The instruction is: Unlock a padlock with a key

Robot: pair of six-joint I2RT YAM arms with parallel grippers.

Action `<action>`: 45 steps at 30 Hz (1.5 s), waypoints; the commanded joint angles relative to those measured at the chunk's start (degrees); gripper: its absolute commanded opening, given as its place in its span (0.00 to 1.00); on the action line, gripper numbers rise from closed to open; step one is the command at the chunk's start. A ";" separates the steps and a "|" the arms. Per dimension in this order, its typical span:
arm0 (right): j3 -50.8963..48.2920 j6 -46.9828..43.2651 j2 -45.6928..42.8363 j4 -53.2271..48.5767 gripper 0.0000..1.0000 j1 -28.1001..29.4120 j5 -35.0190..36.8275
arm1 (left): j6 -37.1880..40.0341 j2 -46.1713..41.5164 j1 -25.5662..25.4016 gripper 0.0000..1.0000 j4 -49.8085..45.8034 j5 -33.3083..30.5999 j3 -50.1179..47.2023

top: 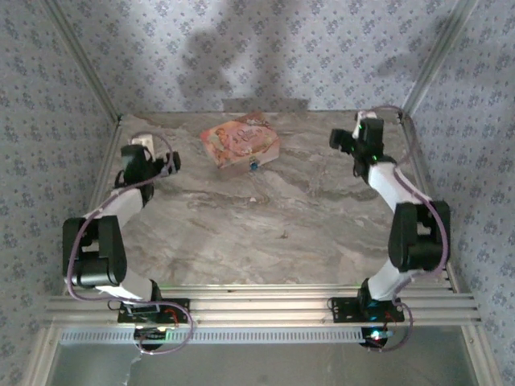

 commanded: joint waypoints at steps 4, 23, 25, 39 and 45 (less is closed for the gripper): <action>27.78 8.53 21.34 -18.55 0.89 8.62 -3.89 | -17.86 11.38 -3.35 0.89 -11.83 17.29 13.24; 45.37 7.15 40.22 -22.45 0.56 19.22 -17.91 | -19.08 23.15 -10.33 0.50 -24.93 20.05 23.03; 38.63 6.30 36.22 -20.82 0.55 20.90 -16.93 | -17.94 20.98 -10.29 0.49 -26.59 18.88 20.59; 16.36 12.06 19.33 -18.75 0.56 30.14 -11.26 | -13.15 -0.06 -10.27 0.60 -36.75 5.58 4.18; 17.82 14.83 12.99 -23.48 0.70 29.68 -6.98 | -8.11 -8.62 -10.30 0.69 -45.95 -2.11 8.81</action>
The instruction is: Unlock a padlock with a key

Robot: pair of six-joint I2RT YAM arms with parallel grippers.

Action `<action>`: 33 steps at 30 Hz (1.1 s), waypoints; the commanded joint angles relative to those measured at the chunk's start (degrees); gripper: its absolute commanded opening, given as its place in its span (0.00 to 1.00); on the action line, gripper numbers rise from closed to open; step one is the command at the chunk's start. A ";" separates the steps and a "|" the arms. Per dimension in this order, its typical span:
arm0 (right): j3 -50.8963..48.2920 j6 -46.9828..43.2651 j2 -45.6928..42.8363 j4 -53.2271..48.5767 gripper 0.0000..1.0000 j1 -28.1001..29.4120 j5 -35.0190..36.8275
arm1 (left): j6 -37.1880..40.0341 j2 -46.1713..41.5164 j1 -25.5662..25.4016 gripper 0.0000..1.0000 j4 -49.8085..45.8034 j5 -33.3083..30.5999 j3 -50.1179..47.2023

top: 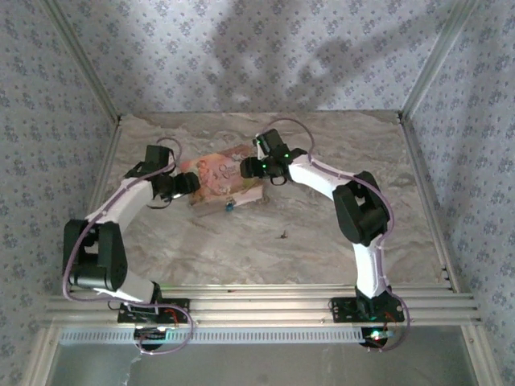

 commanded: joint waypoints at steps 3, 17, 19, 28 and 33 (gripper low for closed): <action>-0.34 2.90 -9.10 -7.40 0.72 -2.21 3.31 | 4.80 -8.60 -1.15 0.69 -8.12 -6.16 4.57; -26.91 8.89 -29.10 -10.28 0.74 -14.53 0.77 | 4.46 0.56 -37.70 0.65 -2.34 -11.90 7.86; -30.59 9.44 -31.40 -10.11 0.74 -16.12 0.48 | 4.53 6.59 -42.49 0.64 -2.39 -13.17 11.18; -40.77 10.51 -37.42 -9.67 0.75 -18.68 -0.64 | 6.07 27.62 -51.05 0.42 -2.35 -7.26 23.61; -43.15 10.54 -37.99 -8.92 0.75 -19.15 -1.01 | 7.48 31.50 -51.34 0.38 -4.58 -6.24 27.04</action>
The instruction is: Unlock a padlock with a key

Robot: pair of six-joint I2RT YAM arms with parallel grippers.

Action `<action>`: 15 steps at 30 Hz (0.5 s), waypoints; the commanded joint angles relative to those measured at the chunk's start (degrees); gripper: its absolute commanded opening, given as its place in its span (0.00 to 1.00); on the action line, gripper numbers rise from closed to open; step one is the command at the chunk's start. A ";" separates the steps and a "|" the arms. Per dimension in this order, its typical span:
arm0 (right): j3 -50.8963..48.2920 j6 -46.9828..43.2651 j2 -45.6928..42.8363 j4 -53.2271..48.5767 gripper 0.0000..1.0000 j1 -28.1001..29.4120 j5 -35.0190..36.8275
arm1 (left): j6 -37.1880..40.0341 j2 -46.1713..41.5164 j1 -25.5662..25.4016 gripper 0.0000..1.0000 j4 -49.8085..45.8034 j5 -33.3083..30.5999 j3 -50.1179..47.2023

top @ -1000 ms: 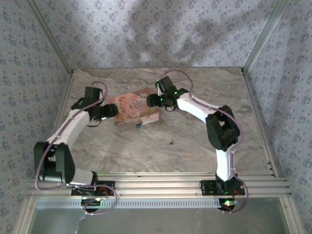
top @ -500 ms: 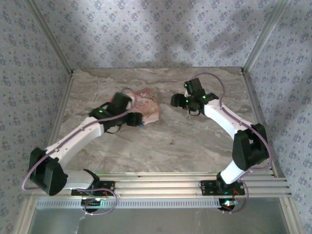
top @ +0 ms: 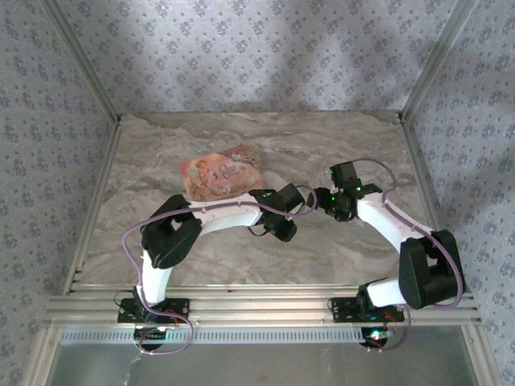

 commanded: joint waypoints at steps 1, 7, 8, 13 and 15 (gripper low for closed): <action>-1.37 1.13 -1.02 -0.01 0.75 -0.45 -1.02 | 1.74 1.08 0.03 0.39 -2.71 1.76 3.31; -2.19 1.22 -1.02 0.48 0.75 -0.52 -1.30 | 2.14 2.97 -0.05 0.46 -3.54 1.45 2.80; -2.38 1.20 -1.02 0.55 0.75 -0.56 -1.28 | 2.12 3.08 -0.06 0.45 -3.41 1.45 2.58; -2.79 1.21 -1.18 0.82 0.75 -0.49 -1.34 | 2.70 3.73 -0.95 0.44 -3.27 -0.13 1.85; -2.78 1.26 -1.24 1.03 0.75 -0.46 -1.24 | 3.15 4.04 -1.07 0.38 -3.35 -1.03 1.74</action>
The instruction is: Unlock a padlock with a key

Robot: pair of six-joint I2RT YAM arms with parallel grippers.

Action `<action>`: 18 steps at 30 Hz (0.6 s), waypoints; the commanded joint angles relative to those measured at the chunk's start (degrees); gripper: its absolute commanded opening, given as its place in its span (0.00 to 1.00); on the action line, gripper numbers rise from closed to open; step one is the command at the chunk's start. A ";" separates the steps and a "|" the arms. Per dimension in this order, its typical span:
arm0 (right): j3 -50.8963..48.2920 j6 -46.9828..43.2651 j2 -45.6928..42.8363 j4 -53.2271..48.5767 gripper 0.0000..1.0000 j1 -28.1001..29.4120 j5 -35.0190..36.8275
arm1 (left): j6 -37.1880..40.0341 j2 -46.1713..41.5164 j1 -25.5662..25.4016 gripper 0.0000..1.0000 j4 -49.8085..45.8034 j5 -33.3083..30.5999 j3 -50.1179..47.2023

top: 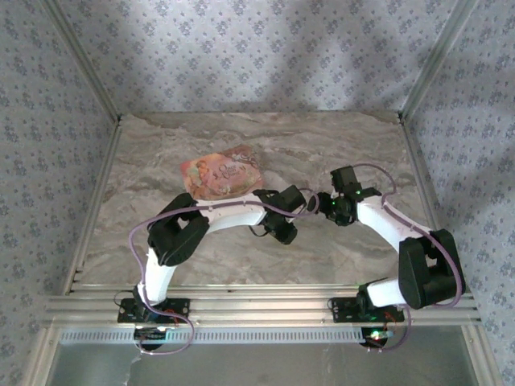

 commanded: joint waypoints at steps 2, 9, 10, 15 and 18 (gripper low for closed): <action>-0.41 0.76 -1.18 0.32 0.75 -0.18 -0.22 | 1.42 1.43 -0.83 0.30 -1.28 -2.08 0.18; 0.20 2.90 -1.24 1.23 0.75 0.15 -0.16 | 3.06 -0.58 -0.83 0.10 -0.49 -3.47 -1.40; 0.17 2.99 -1.18 1.33 0.75 0.13 -0.20 | 3.25 -1.15 -0.75 0.07 -0.34 -3.72 -1.67; 0.33 3.59 -1.41 2.44 0.75 0.20 -1.27 | 3.35 -5.32 0.58 0.00 0.97 -3.82 -3.70; 0.35 4.51 -2.10 4.58 0.74 0.20 -2.45 | 3.23 -7.66 2.44 0.00 1.64 -2.00 -3.77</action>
